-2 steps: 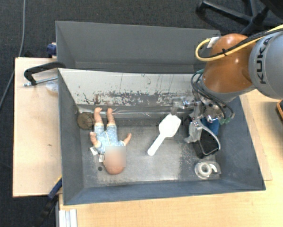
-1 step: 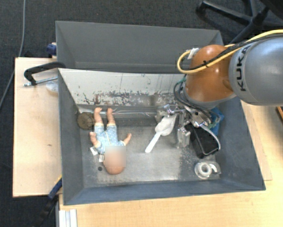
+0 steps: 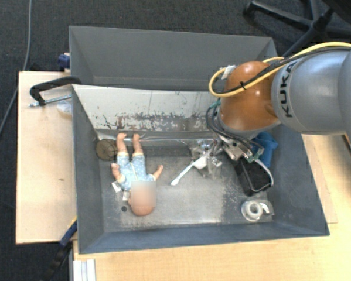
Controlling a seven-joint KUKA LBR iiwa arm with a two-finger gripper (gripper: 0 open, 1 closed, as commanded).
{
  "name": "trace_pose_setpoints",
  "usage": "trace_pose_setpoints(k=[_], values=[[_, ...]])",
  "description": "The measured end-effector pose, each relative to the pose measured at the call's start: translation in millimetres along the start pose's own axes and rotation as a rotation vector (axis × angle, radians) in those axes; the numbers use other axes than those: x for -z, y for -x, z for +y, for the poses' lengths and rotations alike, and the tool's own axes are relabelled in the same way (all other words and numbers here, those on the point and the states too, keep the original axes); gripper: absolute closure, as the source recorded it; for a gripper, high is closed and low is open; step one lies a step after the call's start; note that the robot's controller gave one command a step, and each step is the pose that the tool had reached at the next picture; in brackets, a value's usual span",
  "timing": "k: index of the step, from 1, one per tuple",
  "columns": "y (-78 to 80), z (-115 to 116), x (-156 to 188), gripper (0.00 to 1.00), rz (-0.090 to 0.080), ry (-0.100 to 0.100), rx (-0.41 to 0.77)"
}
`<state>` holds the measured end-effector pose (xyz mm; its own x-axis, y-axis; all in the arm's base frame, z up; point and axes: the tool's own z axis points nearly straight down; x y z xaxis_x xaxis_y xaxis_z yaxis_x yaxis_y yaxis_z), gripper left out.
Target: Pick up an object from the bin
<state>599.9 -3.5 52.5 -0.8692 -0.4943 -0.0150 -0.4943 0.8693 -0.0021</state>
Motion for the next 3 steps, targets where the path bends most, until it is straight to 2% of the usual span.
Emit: trace_pose_setpoints(k=[2, 3], values=[[-1.3, 0, 6, 1.0, 0.002, 0.001, 0.006], [-2.8, 1, 26, 1.0, 0.006, 0.003, 0.005]])
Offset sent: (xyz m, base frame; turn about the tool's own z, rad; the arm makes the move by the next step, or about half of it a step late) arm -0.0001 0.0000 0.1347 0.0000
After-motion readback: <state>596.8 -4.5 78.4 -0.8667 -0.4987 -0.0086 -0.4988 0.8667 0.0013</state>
